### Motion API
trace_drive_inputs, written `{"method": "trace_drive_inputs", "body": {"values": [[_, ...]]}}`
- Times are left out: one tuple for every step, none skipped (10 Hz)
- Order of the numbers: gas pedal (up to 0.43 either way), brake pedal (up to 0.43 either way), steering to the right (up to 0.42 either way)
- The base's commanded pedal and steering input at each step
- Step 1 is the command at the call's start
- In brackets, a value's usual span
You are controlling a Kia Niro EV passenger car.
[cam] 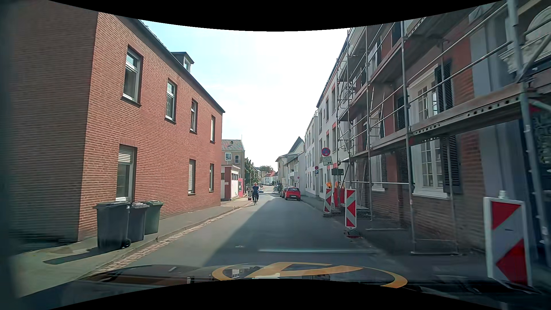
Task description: Follow the waypoints while adhering to traffic rules and regulations
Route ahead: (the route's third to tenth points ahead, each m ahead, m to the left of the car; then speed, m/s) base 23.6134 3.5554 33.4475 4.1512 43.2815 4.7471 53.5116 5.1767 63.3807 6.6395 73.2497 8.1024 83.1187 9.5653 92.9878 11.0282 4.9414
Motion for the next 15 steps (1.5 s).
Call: {"method": "trace_drive_inputs", "body": {"values": [[0.047,0.000,-0.016],[0.039,0.000,-0.016],[0.028,0.000,-0.016],[0.020,0.000,-0.017],[0.000,0.000,-0.018],[0.000,0.000,-0.021],[0.000,0.000,-0.025],[0.000,0.000,-0.025],[0.000,0.000,-0.022],[0.000,0.000,-0.021],[0.000,0.000,-0.020],[0.000,0.000,-0.018],[0.000,0.000,-0.016],[0.000,0.000,-0.015],[0.000,0.000,-0.011]]}}
